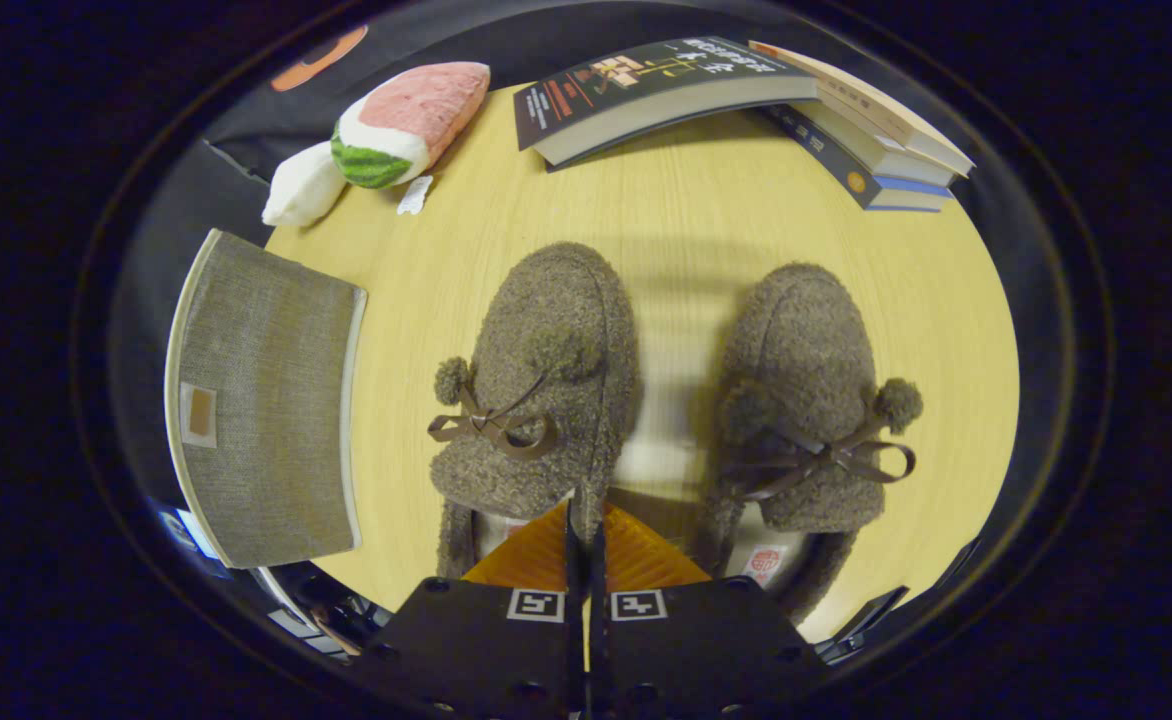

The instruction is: Open the storage box then place both shoes into the box .Put the left shoe in first, then the right shoe, with the right side of both shoes facing outward in a uniform manner.

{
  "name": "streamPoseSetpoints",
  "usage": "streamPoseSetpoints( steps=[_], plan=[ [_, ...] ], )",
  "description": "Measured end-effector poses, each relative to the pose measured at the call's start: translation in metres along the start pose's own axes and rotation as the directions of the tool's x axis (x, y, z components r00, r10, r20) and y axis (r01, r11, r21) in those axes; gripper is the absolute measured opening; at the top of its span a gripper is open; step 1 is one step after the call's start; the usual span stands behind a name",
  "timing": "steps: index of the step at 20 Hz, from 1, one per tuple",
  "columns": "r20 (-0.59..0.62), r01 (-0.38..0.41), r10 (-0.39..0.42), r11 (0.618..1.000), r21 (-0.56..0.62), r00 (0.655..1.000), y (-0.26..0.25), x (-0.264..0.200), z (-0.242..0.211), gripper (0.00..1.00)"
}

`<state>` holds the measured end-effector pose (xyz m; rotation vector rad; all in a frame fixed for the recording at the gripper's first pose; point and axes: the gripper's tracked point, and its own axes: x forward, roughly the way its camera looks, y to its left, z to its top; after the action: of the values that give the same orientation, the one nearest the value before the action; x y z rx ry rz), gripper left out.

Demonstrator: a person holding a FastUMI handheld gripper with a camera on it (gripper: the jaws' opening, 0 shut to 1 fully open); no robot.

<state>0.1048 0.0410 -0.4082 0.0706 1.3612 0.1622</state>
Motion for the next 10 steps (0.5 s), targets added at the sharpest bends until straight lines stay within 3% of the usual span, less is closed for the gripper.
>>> streamPoseSetpoints(
  steps=[10],
  plan=[
    [0.036,-0.093,0.091,0.994,0.056,0.995,0.019,-0.068,-0.02,0.02]
  ],
)
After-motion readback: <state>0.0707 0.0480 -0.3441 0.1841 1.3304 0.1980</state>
